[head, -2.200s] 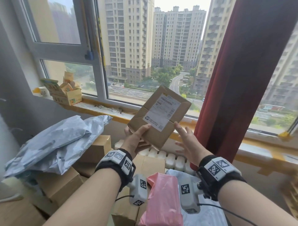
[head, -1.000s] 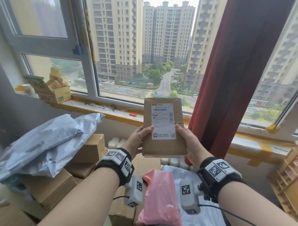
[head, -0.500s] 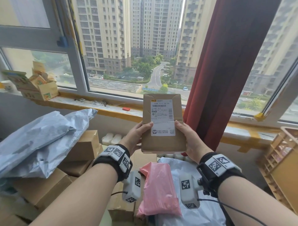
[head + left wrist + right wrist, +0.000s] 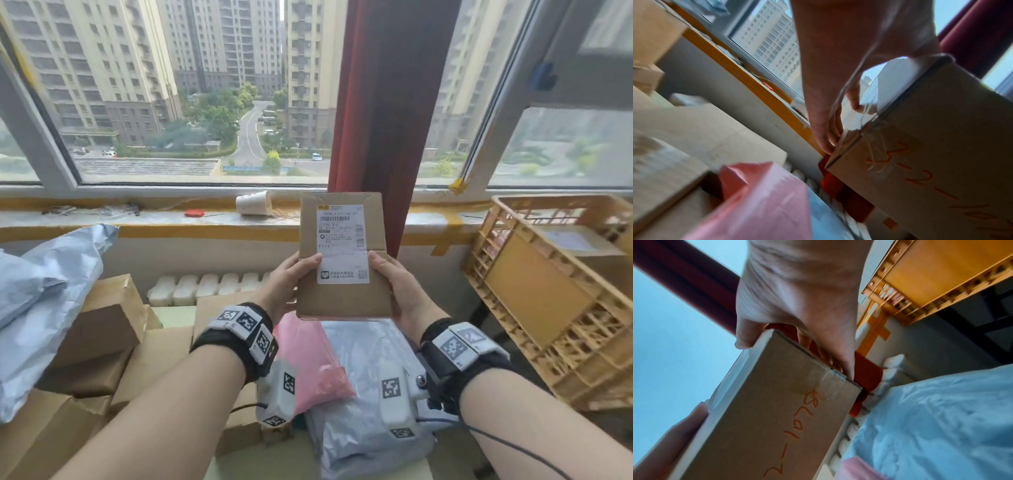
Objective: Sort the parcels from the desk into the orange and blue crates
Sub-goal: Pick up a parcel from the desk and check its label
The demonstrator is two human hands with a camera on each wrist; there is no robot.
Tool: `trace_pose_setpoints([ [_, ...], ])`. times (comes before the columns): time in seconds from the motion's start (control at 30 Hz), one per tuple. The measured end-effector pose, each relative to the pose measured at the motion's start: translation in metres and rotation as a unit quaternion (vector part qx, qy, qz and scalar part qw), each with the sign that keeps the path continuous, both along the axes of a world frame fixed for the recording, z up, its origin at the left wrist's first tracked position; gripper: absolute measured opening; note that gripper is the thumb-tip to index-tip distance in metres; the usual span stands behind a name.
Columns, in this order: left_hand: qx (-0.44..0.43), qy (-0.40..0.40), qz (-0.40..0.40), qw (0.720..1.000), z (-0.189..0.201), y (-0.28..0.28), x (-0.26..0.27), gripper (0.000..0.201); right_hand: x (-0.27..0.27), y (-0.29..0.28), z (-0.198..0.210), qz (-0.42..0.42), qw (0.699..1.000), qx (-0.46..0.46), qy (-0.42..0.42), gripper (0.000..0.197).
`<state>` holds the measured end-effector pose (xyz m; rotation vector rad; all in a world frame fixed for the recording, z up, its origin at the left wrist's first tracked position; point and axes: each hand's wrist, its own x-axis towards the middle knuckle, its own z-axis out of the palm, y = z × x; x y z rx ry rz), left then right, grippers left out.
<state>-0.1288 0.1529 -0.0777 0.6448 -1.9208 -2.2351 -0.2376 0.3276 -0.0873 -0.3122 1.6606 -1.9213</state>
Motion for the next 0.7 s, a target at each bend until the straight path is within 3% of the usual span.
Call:
trace_pose_setpoints([
  [0.2,0.010,0.019,-0.061,0.998,0.007,0.054,-0.041,0.038,-0.013,0.072,0.024,-0.043,0.999,0.006,0.032,0.061],
  [0.27,0.010,0.031,-0.078,0.996,0.014,0.078,-0.056,0.035,-0.023,0.099,0.027,-0.059,0.998,0.013,0.034,0.063],
  [0.47,0.009,0.044,-0.134,0.990,0.019,0.163,-0.103,0.050,-0.051,0.189,0.037,-0.121,0.991,0.042,0.040,0.087],
  [0.57,0.013,0.045,-0.151,0.987,0.022,0.210,-0.126,0.067,-0.066,0.239,0.045,-0.141,0.988,0.055,0.040,0.071],
  [0.7,0.006,0.051,-0.157,0.986,0.025,0.266,-0.152,0.076,-0.086,0.298,0.053,-0.138,0.987,0.070,0.043,0.072],
])
